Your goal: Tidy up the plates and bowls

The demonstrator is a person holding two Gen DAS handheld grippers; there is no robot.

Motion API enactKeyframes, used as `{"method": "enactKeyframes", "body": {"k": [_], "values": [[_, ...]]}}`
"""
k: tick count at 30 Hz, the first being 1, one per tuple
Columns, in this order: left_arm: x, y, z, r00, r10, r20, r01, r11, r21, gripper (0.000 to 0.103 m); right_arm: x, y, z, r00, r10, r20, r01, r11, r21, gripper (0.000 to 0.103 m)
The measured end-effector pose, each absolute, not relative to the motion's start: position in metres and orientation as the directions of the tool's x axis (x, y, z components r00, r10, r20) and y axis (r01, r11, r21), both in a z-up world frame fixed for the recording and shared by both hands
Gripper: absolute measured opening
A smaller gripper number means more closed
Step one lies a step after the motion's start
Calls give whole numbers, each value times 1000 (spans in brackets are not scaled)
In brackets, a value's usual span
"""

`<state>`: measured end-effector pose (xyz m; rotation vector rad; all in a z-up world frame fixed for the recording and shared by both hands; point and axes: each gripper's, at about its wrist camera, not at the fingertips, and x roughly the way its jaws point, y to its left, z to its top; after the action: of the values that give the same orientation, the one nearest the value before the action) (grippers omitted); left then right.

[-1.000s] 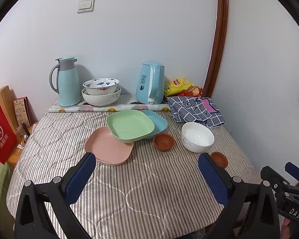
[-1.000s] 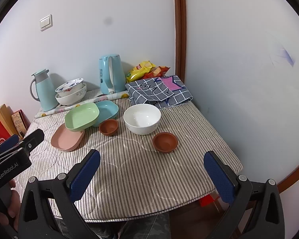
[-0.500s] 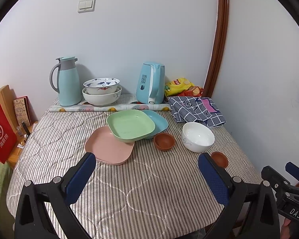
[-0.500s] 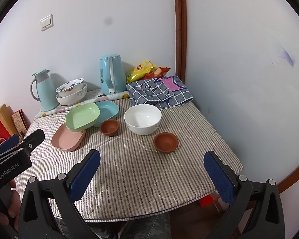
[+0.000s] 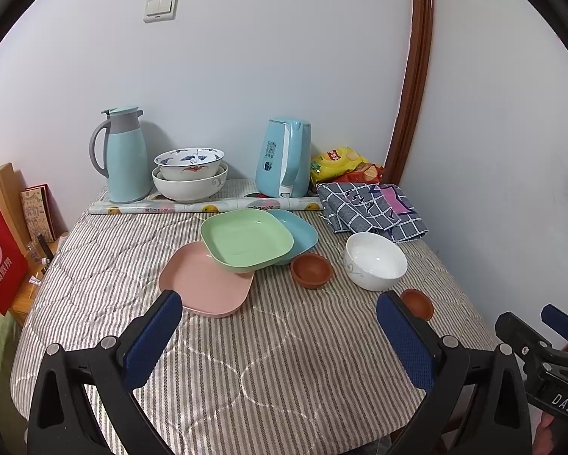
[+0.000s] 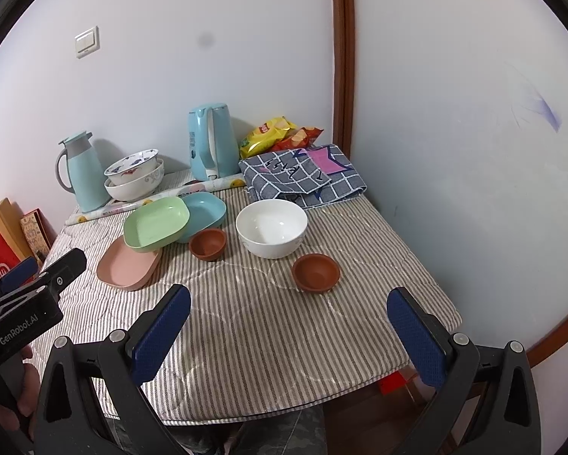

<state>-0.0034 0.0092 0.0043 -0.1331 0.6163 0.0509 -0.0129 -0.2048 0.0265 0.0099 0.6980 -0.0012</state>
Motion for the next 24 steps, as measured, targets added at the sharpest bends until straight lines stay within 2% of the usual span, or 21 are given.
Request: {"method": "enactKeyframes", "body": {"k": [24], "values": [[44, 30, 0, 787, -15, -617, -72, 991, -116, 103, 38, -191, 16, 764, 52, -643, -6, 997, 74, 103]]}}
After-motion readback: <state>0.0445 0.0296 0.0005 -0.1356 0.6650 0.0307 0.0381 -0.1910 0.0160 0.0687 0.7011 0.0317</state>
